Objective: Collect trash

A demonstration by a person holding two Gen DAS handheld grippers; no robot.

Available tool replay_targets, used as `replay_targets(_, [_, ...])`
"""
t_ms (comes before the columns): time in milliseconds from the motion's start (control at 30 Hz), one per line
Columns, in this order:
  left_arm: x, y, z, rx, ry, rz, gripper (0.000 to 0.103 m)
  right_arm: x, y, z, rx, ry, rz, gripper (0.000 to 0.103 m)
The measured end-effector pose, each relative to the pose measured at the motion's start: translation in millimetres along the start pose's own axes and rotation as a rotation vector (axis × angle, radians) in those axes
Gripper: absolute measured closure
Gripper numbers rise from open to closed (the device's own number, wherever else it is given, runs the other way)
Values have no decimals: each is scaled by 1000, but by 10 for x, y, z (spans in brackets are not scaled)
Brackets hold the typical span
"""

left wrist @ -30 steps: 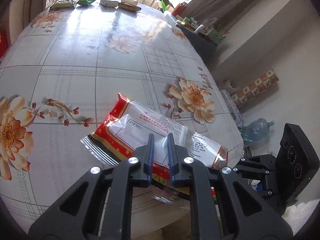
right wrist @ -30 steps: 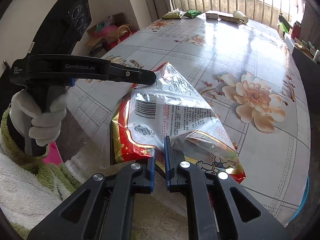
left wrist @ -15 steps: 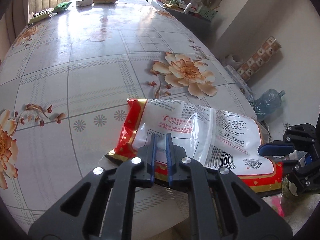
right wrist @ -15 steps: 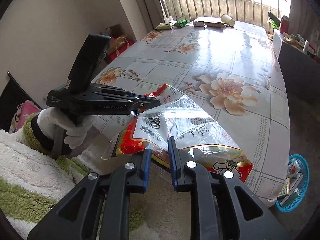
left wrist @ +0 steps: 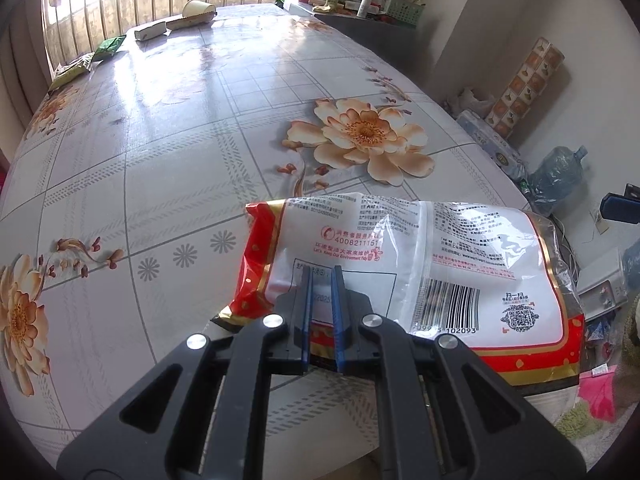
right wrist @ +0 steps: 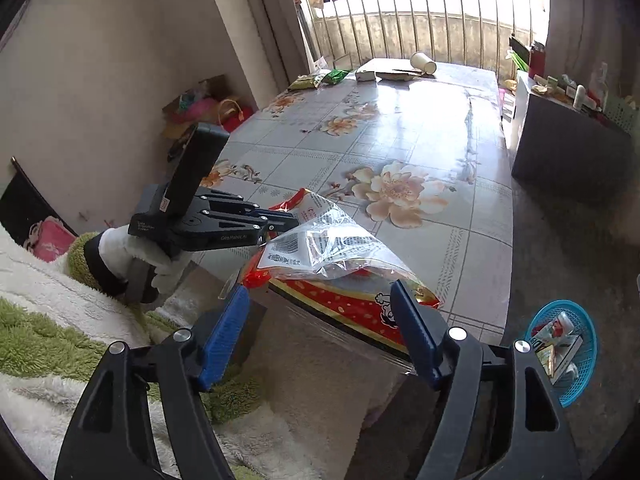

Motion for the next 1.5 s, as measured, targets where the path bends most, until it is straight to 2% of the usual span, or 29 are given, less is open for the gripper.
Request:
replay_targets(67, [3,-1,-1,-4,6,0,94,-32,105,-281,-215,91,-16,26])
replay_targets(133, [4,-2,5,-4,6,-1,94,-164,134,-549,-428,188,10,26])
replay_targets(200, [8,-4,9,-2,6,-2,94,-327,122,-777,-582,223,39,26])
replay_targets(300, [10,-6,5,3,5,-6,94,-575,60,-914,-667,183,96,26])
replay_targets(367, [11,-8,8,6,5,-7,94,-725,0,-957,-754,230,143,26])
replay_targets(433, [12,-11,6,3,8,-10,94,-775,-31,-985,-826,295,151,26])
replay_targets(500, [12,-13,-2,1,10,-15,94,-775,-56,-1022,-876,319,141,26])
replay_targets(600, [18,-16,-1,0,6,-19,94,-633,-36,-1143,-886,271,64,26])
replay_targets(667, [19,-19,7,3,-1,-23,94,-630,-50,-1236,-903,226,55,26])
replay_targets(733, [15,-16,15,4,-6,-26,94,-690,-80,-1266,-917,211,73,26])
replay_targets(900, [2,-7,20,7,-5,-29,94,-864,-139,-1074,-923,277,155,26])
replay_targets(1067, [-1,3,31,6,2,-35,94,-830,-171,-1043,-910,253,163,25])
replay_targets(1233, [3,10,34,7,1,-38,95,-833,-237,-974,-901,262,233,25])
replay_targets(1333, [0,16,31,4,9,-43,95,-807,-261,-974,-896,255,235,25])
replay_targets(1500, [-7,41,50,-18,67,-43,96,-900,-161,-901,-871,228,220,25])
Point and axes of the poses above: each gripper's, at about its wrist camera, not at the fingertips, and x roughly against the way its jaws point, z to its left, y to its top, the point moved 7 cm from there along -x, roughly the way its jaws point, and after that the axes turned 12 degrees about -x, right-handed, at the moved point
